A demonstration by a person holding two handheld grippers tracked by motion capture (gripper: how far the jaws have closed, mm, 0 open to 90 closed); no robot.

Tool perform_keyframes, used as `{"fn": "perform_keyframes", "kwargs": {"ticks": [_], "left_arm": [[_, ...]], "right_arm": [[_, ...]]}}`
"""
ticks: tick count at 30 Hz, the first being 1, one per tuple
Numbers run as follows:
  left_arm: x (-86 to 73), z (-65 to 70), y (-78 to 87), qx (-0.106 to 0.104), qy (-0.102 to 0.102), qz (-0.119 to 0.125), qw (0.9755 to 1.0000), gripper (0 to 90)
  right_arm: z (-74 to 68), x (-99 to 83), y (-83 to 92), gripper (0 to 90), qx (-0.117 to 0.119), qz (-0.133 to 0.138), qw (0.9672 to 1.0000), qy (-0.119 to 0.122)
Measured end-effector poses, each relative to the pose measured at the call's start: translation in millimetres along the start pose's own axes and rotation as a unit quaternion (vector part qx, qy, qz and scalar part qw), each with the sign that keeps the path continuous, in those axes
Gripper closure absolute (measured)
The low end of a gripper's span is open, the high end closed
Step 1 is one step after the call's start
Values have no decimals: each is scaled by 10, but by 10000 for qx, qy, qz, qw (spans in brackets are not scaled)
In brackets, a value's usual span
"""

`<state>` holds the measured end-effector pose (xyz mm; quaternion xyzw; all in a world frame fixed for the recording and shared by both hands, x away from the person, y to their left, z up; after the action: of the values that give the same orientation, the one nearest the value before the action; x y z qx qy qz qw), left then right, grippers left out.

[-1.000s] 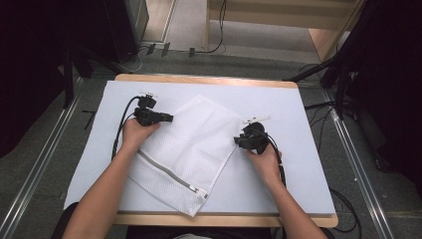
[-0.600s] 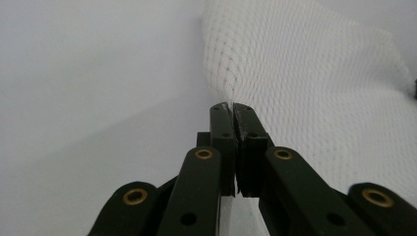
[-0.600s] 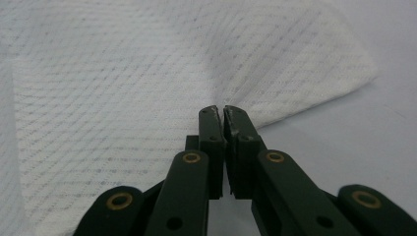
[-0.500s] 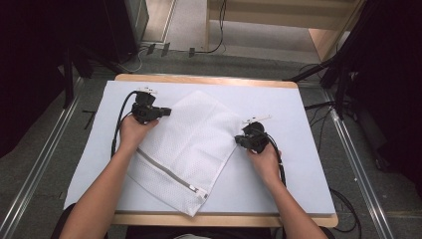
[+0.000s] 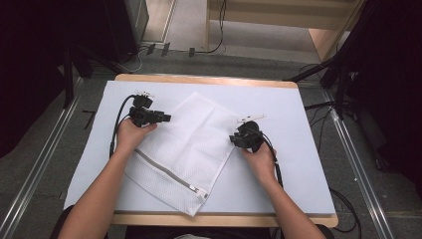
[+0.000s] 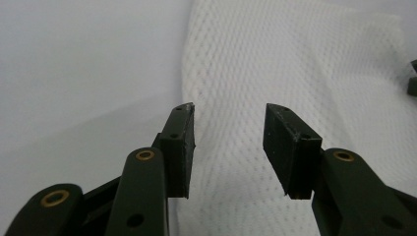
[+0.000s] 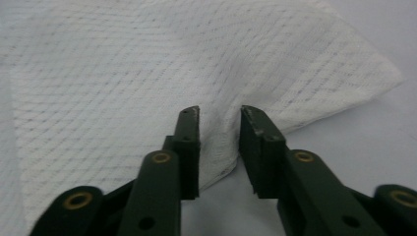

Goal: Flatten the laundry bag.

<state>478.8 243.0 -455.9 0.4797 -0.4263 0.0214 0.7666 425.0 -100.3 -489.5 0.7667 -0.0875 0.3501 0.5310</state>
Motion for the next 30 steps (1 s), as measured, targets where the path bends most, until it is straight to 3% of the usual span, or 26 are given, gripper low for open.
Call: {"fn": "perform_keyframes", "kwargs": {"ticks": [2,5,10,14,15,21,22,26,30], "left_arm": [[-38,-60,-22,84,71,-23,9999,561],[-64,-110,-22,94,136,-60,9998,558],[-113,-149,-67,31,255,-201,9995,561],[-127,-142,-90,-29,274,-257,9993,568],[-131,-135,-96,-28,256,-250,9994,572],[-152,-73,-128,-143,199,-228,9994,700],[-155,-59,-136,-214,220,-258,9992,700],[-167,-4,-168,-214,123,-328,9992,896],[-188,19,-153,-276,230,-358,9987,900]], "right_arm": [[-2,4,-7,835,-100,22,9999,19],[34,5,-5,889,-28,22,10000,-46],[87,34,4,900,87,-75,9998,-183],[204,98,79,900,100,7,9995,-284],[303,123,118,900,152,35,9991,-401],[549,116,105,900,191,-2,9976,-670],[549,116,105,900,191,-2,9976,-670],[583,140,100,900,168,-8,9975,-680],[586,160,88,900,141,-55,9980,-608]]}}
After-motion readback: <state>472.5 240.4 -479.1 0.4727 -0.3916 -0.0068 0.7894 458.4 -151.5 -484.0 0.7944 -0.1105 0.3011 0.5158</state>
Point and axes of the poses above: each handheld gripper's, and its own axes: y roughly backward along the jaws, x roughly out of its top, z roughly to its right, the point moved 3 cm from there along -y, roughly forward along the jaws, and after that the axes turned 8 degrees about -y, right-handed, at the moved point
